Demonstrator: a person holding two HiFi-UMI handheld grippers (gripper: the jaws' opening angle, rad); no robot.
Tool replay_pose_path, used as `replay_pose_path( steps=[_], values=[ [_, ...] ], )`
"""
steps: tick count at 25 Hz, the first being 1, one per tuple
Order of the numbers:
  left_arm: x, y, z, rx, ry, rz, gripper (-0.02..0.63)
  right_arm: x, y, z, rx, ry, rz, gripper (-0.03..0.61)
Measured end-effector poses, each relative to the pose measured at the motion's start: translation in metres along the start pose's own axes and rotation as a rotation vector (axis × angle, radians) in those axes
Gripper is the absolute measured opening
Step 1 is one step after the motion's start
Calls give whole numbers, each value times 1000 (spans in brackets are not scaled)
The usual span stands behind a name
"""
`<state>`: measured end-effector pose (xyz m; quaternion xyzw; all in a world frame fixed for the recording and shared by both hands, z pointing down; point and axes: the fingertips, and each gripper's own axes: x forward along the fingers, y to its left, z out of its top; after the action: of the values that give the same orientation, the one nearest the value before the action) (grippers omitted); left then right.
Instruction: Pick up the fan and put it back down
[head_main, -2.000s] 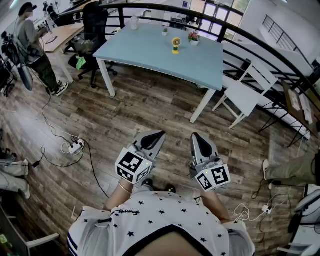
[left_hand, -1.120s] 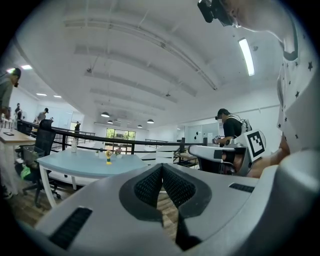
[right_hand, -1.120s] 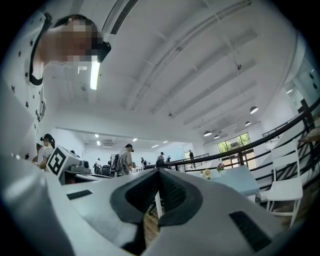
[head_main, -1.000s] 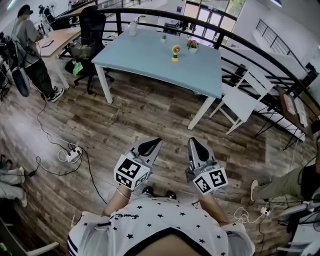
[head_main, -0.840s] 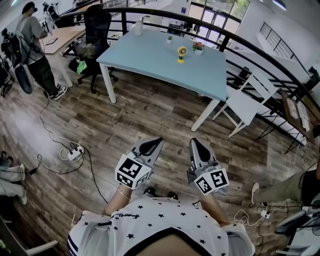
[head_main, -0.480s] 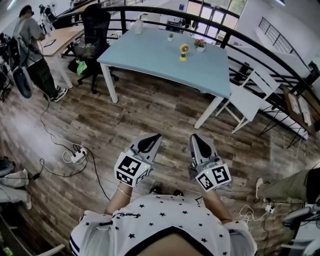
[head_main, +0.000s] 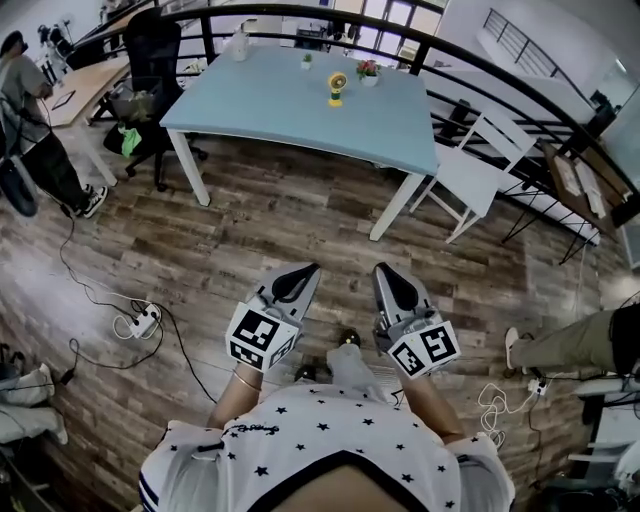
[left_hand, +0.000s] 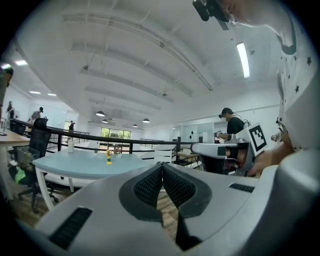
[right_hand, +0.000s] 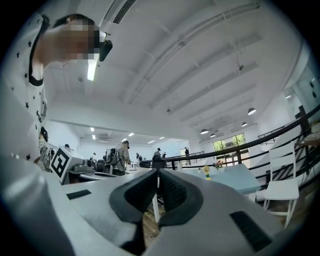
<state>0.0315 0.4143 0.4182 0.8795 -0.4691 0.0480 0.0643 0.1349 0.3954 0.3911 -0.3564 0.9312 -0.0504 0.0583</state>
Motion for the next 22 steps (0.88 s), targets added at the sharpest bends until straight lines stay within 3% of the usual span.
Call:
replay_pose_path(
  steps=[6,12,22],
  values=[
    [10,16,-8,-16,24,44,28,20,-20,-8,16,20,26,19],
    [30,49,-5,-34,30,122,28,60,-37,-12,34,23,107,38],
    [93,84,1,-51,40,191,28,112,-106,-20,63,33,157,62]
  ],
)
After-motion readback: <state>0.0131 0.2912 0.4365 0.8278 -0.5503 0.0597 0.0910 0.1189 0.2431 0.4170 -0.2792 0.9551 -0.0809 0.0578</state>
